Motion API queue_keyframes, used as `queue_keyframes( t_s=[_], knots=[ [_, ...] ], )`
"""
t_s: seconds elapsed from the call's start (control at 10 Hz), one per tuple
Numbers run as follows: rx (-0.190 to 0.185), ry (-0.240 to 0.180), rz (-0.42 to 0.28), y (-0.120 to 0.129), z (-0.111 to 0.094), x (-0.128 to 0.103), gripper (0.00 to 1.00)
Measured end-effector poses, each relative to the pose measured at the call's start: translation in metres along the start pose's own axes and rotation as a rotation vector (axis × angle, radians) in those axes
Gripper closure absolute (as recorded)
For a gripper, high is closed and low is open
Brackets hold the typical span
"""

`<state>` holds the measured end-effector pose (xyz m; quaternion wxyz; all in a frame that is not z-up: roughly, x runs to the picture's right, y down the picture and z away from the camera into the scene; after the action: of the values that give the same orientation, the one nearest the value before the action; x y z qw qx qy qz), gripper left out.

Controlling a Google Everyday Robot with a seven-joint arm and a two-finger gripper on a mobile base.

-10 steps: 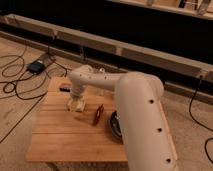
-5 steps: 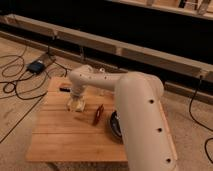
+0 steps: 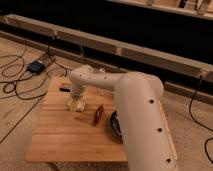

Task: Place the pepper on the white sponge

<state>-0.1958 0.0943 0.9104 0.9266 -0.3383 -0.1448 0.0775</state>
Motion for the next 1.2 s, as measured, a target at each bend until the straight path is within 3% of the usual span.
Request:
queue_keyframes(
  t_s=[1.2],
  knots=[
    [0.006,0.009,-0.004,-0.0053,-0.0018,0.0063,0.26]
  ],
)
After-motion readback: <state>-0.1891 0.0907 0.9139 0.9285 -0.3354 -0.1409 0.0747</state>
